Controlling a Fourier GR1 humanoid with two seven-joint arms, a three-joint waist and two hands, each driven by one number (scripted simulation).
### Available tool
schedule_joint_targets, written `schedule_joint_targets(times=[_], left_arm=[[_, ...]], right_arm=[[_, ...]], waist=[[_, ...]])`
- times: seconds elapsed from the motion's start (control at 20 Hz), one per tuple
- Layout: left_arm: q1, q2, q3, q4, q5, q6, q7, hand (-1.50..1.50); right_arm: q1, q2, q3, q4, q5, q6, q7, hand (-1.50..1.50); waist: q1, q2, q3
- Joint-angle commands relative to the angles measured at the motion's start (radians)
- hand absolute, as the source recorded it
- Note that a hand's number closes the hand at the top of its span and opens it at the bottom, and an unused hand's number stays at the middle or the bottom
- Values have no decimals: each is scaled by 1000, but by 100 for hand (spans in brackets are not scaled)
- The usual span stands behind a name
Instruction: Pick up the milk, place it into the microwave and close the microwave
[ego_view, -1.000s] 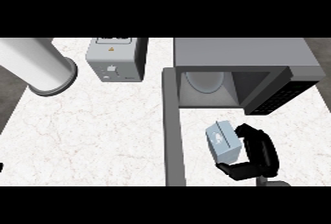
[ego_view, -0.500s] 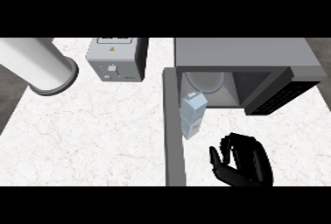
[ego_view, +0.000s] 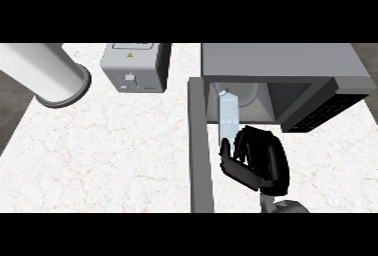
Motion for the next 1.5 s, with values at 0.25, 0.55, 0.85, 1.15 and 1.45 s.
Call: schedule_joint_targets(times=[0.25,0.55,0.85,1.15,1.45], left_arm=[[-114,54,56,105,1,2,31,-150],[-89,109,135,97,119,-67,62,-150],[-117,36,104,159,-5,-80,-2,-150],[-137,64,117,131,52,-83,57,-150],[-194,85,125,215,24,-90,45,-150]], right_arm=[[-307,1,-83,356,9,-222,-3,150],[-446,1,-224,619,-8,-160,-60,150],[-565,-6,-334,912,-40,-53,-260,150],[-700,-77,-428,1151,-44,17,-448,150],[-832,-23,-456,1291,0,-151,-532,150]], waist=[[6,6,0],[10,5,1],[11,6,1],[22,12,2],[32,17,1]])
